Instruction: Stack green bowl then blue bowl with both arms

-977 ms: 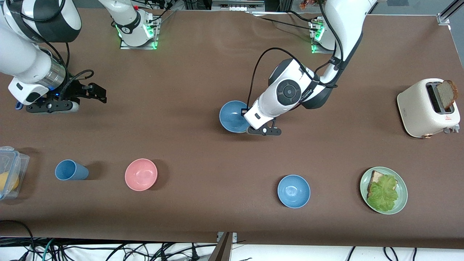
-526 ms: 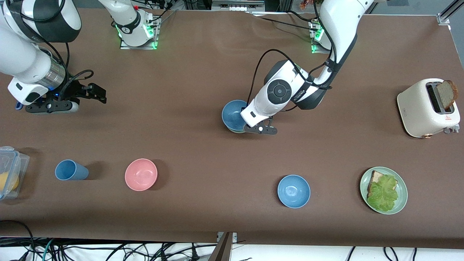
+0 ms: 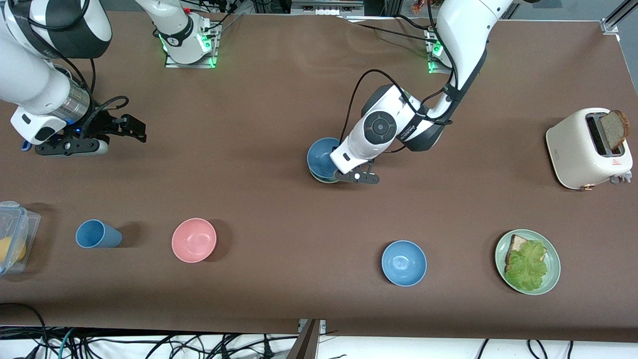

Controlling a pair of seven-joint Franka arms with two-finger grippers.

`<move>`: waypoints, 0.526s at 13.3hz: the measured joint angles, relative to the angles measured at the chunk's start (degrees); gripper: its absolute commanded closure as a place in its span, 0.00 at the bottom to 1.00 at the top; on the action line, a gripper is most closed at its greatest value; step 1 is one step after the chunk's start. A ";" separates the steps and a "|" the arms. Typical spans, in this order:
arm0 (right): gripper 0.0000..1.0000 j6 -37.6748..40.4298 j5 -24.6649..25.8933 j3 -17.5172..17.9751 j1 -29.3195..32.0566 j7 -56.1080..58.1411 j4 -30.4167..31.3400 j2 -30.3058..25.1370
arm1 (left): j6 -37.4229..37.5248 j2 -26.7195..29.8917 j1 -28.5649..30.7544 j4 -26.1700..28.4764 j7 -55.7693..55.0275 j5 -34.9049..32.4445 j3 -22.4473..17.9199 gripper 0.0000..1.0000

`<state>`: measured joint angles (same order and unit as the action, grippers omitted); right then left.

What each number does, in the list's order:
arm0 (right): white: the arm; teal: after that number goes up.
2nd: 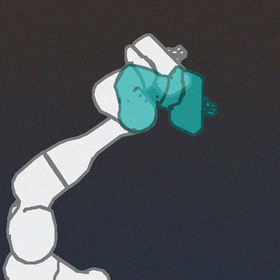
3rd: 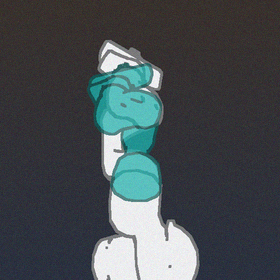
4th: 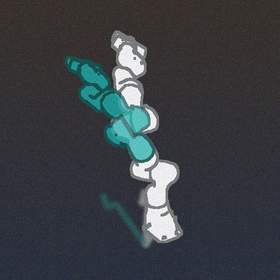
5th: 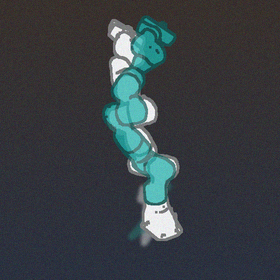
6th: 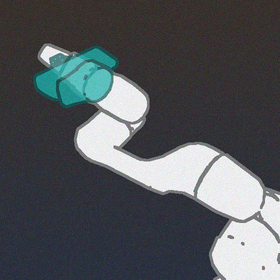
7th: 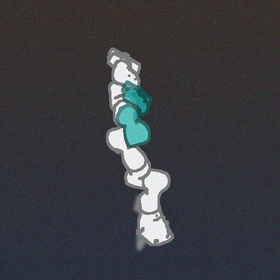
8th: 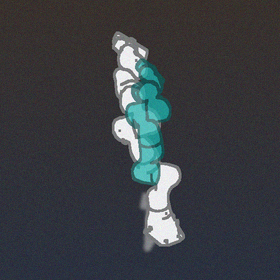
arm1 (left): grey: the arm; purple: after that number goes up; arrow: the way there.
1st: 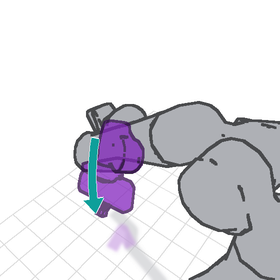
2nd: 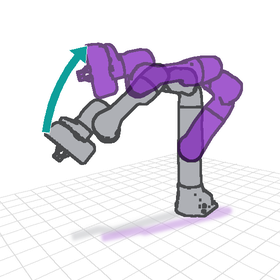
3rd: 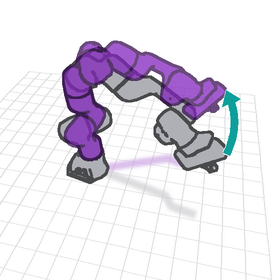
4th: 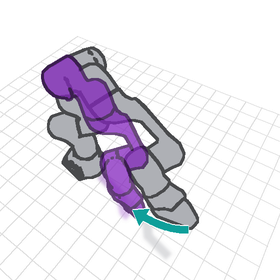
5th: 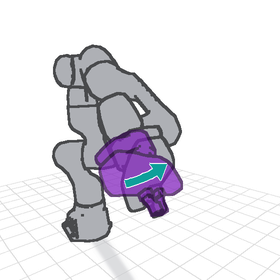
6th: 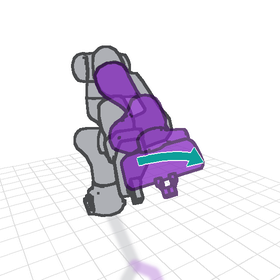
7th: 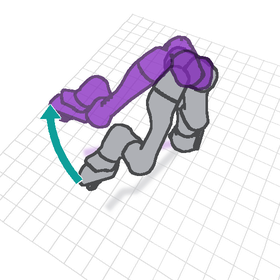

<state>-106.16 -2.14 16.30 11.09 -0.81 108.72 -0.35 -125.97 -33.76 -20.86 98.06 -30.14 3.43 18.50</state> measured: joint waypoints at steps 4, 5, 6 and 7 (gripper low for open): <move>0.00 -0.01 0.00 0.00 0.00 0.00 0.00 0.00 | -0.26 0.17 0.00 -0.39 0.00 0.00 -0.23 0.00; 0.00 -0.01 0.00 0.00 0.00 0.00 0.00 0.00 | -0.17 0.56 0.03 -0.88 0.00 0.00 -0.46 0.00; 0.00 -0.01 0.00 -0.01 0.00 0.00 0.00 0.00 | 0.47 1.23 0.15 -1.51 0.00 0.00 -0.77 0.00; 0.00 -0.01 0.00 -0.01 0.00 0.00 0.00 0.00 | 1.94 2.22 0.41 -2.50 0.00 0.00 -1.11 0.00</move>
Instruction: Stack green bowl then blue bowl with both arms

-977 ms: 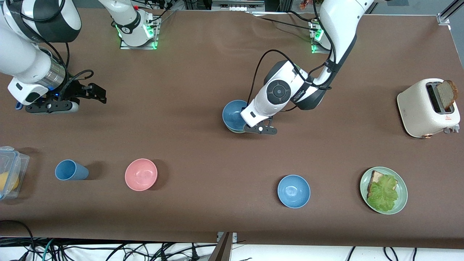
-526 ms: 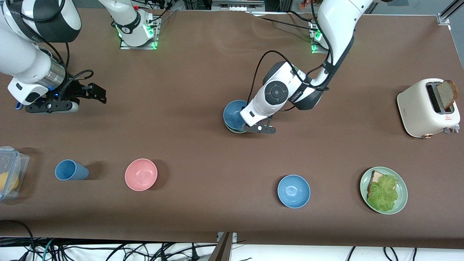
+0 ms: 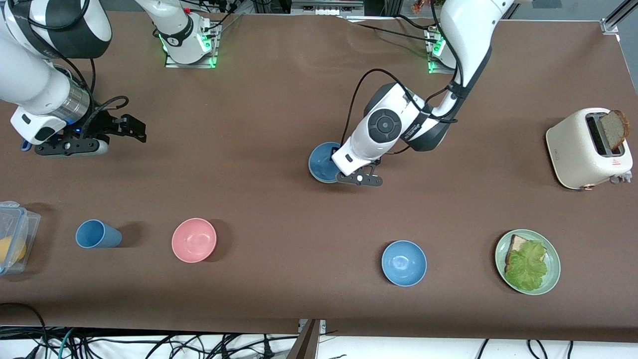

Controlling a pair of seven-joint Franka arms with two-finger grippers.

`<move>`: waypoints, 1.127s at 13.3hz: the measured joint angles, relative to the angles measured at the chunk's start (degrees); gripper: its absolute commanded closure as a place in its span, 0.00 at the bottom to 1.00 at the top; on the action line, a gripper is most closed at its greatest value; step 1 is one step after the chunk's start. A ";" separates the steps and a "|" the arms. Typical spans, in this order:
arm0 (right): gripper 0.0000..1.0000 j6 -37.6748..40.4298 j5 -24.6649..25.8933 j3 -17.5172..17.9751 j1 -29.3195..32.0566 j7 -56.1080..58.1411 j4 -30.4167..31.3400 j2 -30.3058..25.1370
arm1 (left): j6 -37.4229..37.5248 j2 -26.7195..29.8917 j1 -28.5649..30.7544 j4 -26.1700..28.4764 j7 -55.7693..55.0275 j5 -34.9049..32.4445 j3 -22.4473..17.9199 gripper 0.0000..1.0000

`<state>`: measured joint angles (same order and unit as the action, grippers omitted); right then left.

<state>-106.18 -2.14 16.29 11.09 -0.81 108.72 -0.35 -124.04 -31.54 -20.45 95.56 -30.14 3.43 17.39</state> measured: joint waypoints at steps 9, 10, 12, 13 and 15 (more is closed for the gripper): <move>0.00 0.59 0.01 -0.16 0.01 0.03 -1.18 -0.31 | 9.46 17.48 8.03 -2.75 0.01 -0.03 -9.05 0.00; 0.00 0.81 0.01 -0.28 0.01 0.03 -1.45 -0.40 | 10.34 19.12 10.40 -2.89 0.08 -0.03 -9.97 0.00; 0.00 1.06 0.01 -0.49 0.01 0.03 -1.75 -0.52 | 16.38 21.50 14.50 -4.22 0.35 -0.03 -10.80 0.00; 0.00 1.34 0.01 -0.55 0.01 0.03 -1.79 -0.58 | 19.42 22.04 15.32 -5.19 1.03 -0.04 -11.57 0.00; 0.00 1.86 0.01 -0.57 0.01 0.03 -1.82 -0.78 | 21.85 22.27 15.82 -6.09 6.32 -0.04 -13.89 0.00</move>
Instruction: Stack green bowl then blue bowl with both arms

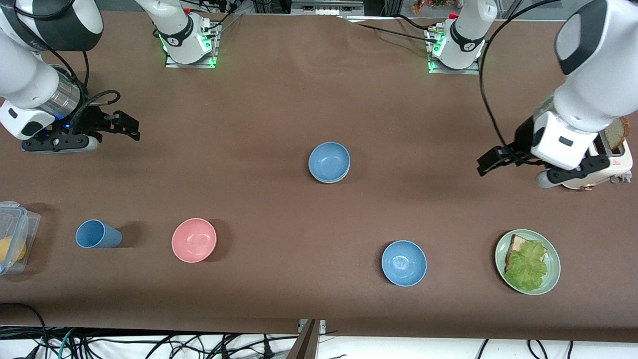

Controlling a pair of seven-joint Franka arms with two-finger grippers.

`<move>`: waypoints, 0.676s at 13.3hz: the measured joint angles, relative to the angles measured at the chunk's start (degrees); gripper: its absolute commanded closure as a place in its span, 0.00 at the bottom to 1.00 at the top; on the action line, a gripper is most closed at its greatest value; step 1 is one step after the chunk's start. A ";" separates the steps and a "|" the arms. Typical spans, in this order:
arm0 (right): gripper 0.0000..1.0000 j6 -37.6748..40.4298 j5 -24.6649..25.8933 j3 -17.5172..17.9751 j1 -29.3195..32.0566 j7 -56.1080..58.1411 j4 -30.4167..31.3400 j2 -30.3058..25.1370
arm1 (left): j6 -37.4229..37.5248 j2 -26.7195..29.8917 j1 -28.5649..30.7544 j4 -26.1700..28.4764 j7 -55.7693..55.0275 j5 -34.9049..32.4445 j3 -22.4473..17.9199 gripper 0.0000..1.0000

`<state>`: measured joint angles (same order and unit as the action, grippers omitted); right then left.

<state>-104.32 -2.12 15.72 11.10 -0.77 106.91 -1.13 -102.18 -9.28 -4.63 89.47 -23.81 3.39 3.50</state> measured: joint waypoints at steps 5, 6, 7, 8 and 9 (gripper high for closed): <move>0.00 0.12 0.00 -0.01 0.00 0.00 -0.01 -0.06 | 3.93 -0.13 4.96 -0.05 11.06 0.00 -1.10 0.00; 0.00 0.13 0.00 -0.01 0.00 0.00 -0.01 -0.06 | 4.37 -0.12 5.28 -0.12 13.23 0.00 -1.07 0.00; 0.00 0.15 0.00 -0.01 0.00 0.00 -0.01 -0.06 | 4.78 -0.10 5.64 -0.16 14.82 0.00 -1.06 0.00; 0.00 0.19 0.00 -0.01 0.00 0.00 -0.01 -0.06 | 5.37 -0.10 6.02 -0.19 15.88 0.00 -1.06 0.00; 0.00 0.23 0.00 -0.01 0.00 0.00 -0.01 -0.06 | 5.70 -0.11 6.27 -0.19 16.49 0.00 -1.06 0.00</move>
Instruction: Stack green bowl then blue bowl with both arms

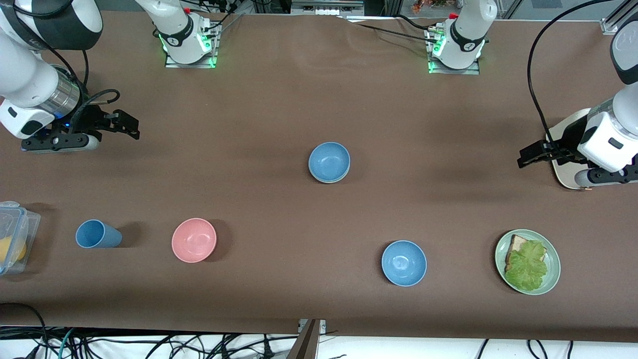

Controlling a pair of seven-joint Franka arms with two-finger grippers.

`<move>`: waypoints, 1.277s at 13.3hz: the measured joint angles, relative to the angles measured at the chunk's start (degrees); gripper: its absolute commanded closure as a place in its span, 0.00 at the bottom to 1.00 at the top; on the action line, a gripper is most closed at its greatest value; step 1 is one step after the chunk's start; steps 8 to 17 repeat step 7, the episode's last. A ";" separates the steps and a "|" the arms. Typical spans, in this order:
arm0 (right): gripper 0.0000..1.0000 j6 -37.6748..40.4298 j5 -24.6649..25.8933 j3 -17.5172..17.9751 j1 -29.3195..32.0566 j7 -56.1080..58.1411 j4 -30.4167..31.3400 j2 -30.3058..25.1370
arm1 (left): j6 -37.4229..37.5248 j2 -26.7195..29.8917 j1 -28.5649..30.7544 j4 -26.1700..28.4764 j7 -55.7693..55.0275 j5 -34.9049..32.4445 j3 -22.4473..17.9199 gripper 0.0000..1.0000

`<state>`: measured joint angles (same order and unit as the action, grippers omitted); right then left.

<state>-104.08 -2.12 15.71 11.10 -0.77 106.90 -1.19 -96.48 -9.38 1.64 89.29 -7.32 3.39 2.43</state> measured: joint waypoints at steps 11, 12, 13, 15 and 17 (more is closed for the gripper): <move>0.00 0.06 0.00 0.00 0.00 0.01 0.00 0.00 | 0.43 -0.62 -0.08 -0.06 0.27 0.00 0.52 0.00; 0.00 0.06 0.00 0.00 0.00 0.01 0.00 0.00 | 0.43 -0.62 -0.08 -0.06 0.27 0.00 0.52 0.00; 0.00 0.06 0.00 0.00 0.00 0.01 0.00 0.00 | 0.43 -0.62 -0.08 -0.06 0.27 0.00 0.52 0.00; 0.00 0.06 0.00 0.00 0.00 0.01 0.00 0.00 | 0.43 -0.62 -0.08 -0.06 0.27 0.00 0.52 0.00; 0.00 0.06 0.00 0.00 0.00 0.01 0.00 0.00 | 0.43 -0.62 -0.08 -0.06 0.27 0.00 0.52 0.00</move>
